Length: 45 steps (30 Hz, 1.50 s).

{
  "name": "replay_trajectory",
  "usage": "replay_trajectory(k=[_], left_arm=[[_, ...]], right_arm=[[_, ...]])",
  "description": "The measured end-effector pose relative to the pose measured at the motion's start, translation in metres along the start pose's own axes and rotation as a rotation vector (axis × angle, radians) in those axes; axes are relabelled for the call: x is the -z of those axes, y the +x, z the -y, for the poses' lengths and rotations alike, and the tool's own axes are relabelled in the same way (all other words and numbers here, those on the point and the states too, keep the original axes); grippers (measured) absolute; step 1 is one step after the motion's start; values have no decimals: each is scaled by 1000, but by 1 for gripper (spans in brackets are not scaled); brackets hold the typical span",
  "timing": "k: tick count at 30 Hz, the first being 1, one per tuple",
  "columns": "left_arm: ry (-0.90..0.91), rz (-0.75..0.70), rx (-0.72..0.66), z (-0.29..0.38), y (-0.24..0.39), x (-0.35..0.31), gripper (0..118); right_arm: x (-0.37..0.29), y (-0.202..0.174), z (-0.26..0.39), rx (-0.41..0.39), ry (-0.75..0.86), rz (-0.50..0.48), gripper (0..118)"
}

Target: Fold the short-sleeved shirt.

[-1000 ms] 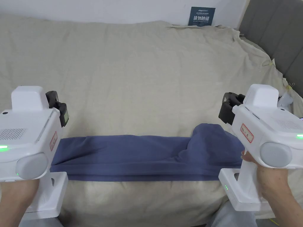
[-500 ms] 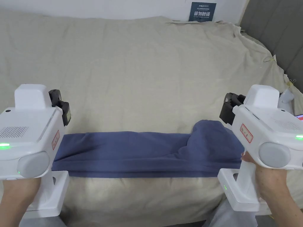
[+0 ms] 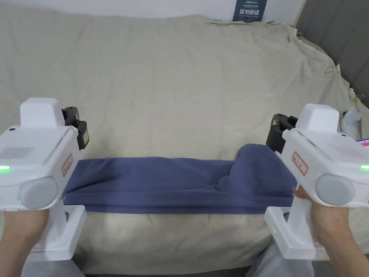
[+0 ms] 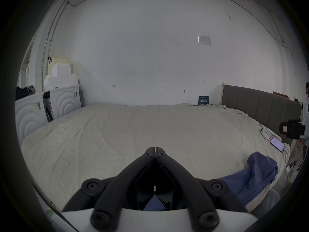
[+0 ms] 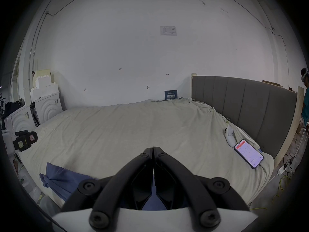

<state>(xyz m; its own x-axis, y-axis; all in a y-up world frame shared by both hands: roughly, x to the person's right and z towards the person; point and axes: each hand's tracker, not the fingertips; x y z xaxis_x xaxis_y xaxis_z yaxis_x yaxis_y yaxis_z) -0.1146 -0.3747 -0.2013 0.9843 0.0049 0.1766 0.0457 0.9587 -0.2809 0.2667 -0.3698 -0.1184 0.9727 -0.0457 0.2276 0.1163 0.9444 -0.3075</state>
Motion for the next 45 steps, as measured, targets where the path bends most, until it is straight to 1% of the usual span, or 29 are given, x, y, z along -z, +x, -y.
replay_trajectory(k=[2, 3, 4, 6, 8, 9, 10, 13, 15, 20, 23, 26, 28, 29, 30, 32, 34, 36, 37, 38, 39, 40, 41, 42, 43, 44, 45], left_arm=[[-54, 50, -49, -4, -10, 4, 0], [-67, 62, -68, -5, -15, 6, 7], [-92, 77, -92, -8, -22, 9, 18], [-158, 88, -142, -10, -36, 17, 60], [-229, 116, -189, -10, -51, 26, 96], [-268, 123, -211, -9, -58, 30, 104], [-308, 124, -227, -7, -66, 34, 107], [-452, 127, -289, -2, -90, 46, 107], [-539, 142, -297, 7, -105, 51, 107], [-761, 72, -234, 31, -129, 64, 107], [-822, 63, -255, 44, -135, 71, 107], [-830, 51, -274, 53, -135, 81, 105], [-865, 45, -245, 57, -130, 88, 97], [-886, 39, -219, 60, -127, 92, 87], [-898, 31, -200, 62, -124, 95, 81], [-919, 23, -170, 66, -115, 98, 79], [-921, 0, -96, 67, -108, 98, 78], [-934, -29, -89, 66, -101, 99, 71], [-928, -50, -83, 65, -93, 98, 64], [-926, -44, -61, 63, -87, 96, 48], [-916, -30, -9, 63, -79, 94, 36], [-907, -10, 24, 63, -71, 92, 30], [-913, -38, 62, 63, -65, 93, 11], [-914, -51, 112, 64, -62, 94, 4], [-911, 52, 81, 63, -61, 92, 4], [-919, 9, 65, 62, -58, 92, 4], [-925, -30, 82, 60, -56, 92, 4]], right_arm=[[1, 0, 0, -1, -8, -2, 0], [2, 0, -1, 5, -15, -7, 0], [3, 0, -1, 9, -20, -9, 0], [5, -1, 0, 1, -25, -6, 0], [7, -1, 0, -3, -33, -4, 0], [7, -1, 0, -1, -36, -5, 0], [8, -2, 0, -1, -39, -5, 0], [10, -3, 1, -5, -48, 1, 0], [10, -3, 2, -3, -55, 1, 0], [14, -3, 5, -10, -74, 8, 0], [17, -4, 8, -13, -86, 9, 0], [18, -6, 11, -15, -101, 8, 0], [18, -9, 12, -20, -107, 8, 0], [19, -9, 13, -21, -111, 8, 0], [19, -9, 13, -20, -114, 7, 0], [21, -9, 15, -23, -122, 7, 0], [22, -9, 17, -32, -127, 9, 0], [22, -9, 18, -30, -131, 9, 0], [22, -9, 19, -28, -132, 8, 0], [22, -9, 19, -28, -134, 7, 0], [22, -9, 20, -31, -136, 7, 0], [22, -9, 20, -36, -137, 7, 0], [22, -9, 20, -39, -140, 6, 0], [22, -8, 20, -39, -142, 5, 0], [22, -7, 20, -39, -141, 5, 0], [22, -7, 20, -39, -141, 7, 0], [22, -6, 20, -37, -141, 7, 0]])
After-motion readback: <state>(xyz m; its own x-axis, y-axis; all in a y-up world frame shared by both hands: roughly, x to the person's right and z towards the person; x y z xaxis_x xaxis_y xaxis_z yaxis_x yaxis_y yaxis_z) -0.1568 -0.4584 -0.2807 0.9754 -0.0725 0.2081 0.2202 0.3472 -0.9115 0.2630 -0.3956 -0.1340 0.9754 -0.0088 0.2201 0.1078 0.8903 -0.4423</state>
